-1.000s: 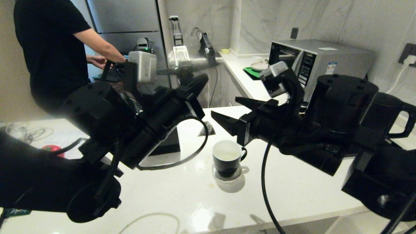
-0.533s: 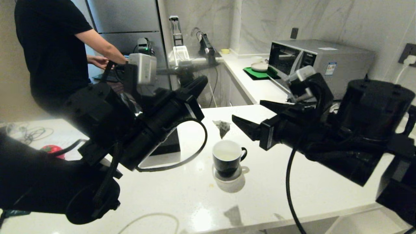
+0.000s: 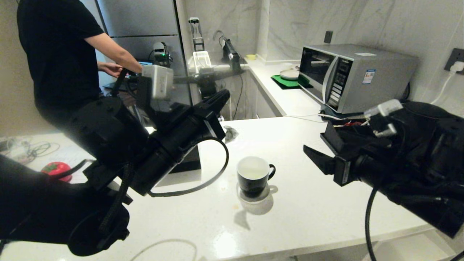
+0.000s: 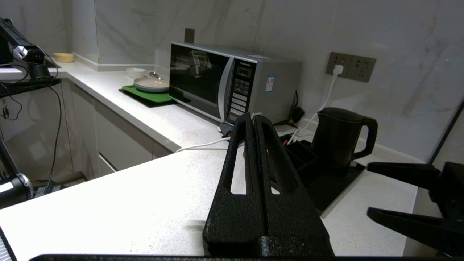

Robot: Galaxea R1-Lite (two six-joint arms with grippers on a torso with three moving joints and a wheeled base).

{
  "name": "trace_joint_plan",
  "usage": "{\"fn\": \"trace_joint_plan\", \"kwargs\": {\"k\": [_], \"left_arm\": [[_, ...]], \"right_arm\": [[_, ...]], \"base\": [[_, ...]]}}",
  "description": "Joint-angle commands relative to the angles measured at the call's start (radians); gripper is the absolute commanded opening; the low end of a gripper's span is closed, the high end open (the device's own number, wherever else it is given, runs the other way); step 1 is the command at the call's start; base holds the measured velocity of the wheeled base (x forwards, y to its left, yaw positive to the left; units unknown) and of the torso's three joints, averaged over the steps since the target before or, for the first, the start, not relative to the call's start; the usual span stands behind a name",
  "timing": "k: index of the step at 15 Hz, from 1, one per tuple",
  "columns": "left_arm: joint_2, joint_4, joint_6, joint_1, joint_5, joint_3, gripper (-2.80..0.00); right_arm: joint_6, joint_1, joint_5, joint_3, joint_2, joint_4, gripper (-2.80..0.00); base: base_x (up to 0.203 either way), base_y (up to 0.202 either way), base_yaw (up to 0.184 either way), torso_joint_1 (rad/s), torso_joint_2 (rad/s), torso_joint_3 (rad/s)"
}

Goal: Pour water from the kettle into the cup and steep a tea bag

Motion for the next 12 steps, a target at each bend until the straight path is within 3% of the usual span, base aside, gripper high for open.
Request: {"fn": "trace_joint_plan", "kwargs": {"k": [1, 8, 12], "left_arm": [[-0.001, -0.008, -0.001, 0.0, 0.0, 0.002, -2.8], [0.0, -0.008, 0.0, -0.001, -0.001, 0.004, -2.8], [-0.006, -0.008, 0.0, 0.0, 0.0, 0.005, -2.8]], "right_arm": [[-0.002, -0.024, -0.007, 0.056, -0.052, -0.007, -2.8], [-0.005, -0.052, -0.029, 0.219, -0.154, -0.079, -2.8], [-0.066, -0.072, -0.038, 0.283, -0.21, -0.081, -2.8]], "base": [[0.0, 0.0, 0.0, 0.0, 0.0, 0.0], [0.0, 0.0, 0.0, 0.0, 0.0, 0.0], [0.0, 0.0, 0.0, 0.0, 0.0, 0.0]]}}
